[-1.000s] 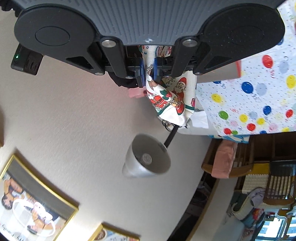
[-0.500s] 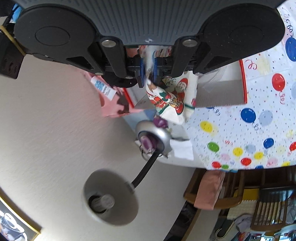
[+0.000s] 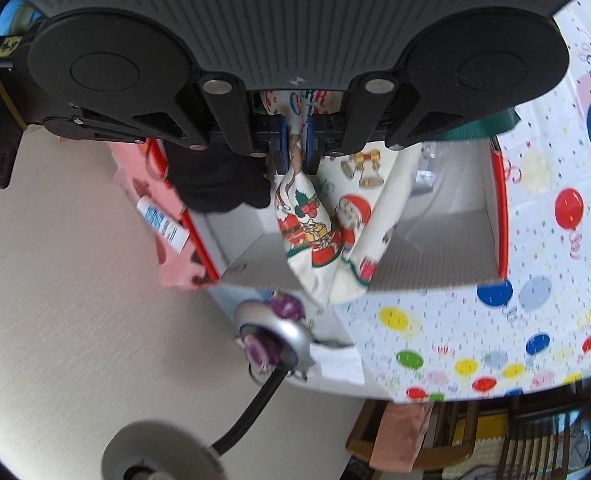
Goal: Organize soft objects
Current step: 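Carry the mask with the right tool while the left tool carries the cloth bag to the box, then lower the mask and cloth bag into the box and open both tools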
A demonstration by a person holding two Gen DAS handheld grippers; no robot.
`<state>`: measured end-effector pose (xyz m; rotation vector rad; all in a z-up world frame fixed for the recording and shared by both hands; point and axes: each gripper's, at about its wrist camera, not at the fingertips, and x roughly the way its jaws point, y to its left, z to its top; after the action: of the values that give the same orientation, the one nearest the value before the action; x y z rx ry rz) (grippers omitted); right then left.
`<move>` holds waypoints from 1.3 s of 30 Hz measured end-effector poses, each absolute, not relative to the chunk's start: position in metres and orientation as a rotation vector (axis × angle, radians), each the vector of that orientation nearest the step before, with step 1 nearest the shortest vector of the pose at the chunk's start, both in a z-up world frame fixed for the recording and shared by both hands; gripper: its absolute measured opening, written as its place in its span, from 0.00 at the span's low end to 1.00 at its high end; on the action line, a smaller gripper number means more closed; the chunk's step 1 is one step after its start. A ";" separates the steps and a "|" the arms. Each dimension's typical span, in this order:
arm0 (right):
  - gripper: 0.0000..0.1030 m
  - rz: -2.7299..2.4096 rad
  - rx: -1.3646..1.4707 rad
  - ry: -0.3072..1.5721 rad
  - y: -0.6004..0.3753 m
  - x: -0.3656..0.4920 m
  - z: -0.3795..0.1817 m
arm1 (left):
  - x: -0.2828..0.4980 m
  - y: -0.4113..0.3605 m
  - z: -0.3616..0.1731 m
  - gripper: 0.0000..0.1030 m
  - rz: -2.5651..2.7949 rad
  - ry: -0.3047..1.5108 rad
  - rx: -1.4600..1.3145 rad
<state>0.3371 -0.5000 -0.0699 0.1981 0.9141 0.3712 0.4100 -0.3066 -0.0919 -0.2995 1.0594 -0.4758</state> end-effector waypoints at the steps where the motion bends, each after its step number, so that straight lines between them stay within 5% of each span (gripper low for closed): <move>1: 0.04 0.372 0.195 0.923 -0.498 0.336 -0.072 | 0.410 -0.307 -0.095 0.09 -0.474 1.069 -0.299; 13: 0.20 0.397 0.157 0.939 -0.492 0.329 -0.072 | 0.397 -0.306 -0.096 0.09 -0.460 1.055 -0.226; 25: 0.48 0.407 0.125 0.882 -0.494 0.312 -0.047 | 0.372 -0.298 -0.072 0.10 -0.475 0.982 -0.185; 34: 0.60 0.395 0.116 0.830 -0.483 0.295 -0.026 | 0.344 -0.272 -0.043 0.30 -0.478 0.886 -0.171; 39: 0.62 0.409 0.115 0.798 -0.466 0.285 -0.012 | 0.327 -0.243 -0.029 0.31 -0.457 0.838 -0.175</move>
<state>0.2848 -0.4664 -0.0119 0.1151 0.7983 0.4092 0.3268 -0.2434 -0.0289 -0.1749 0.8384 -0.4573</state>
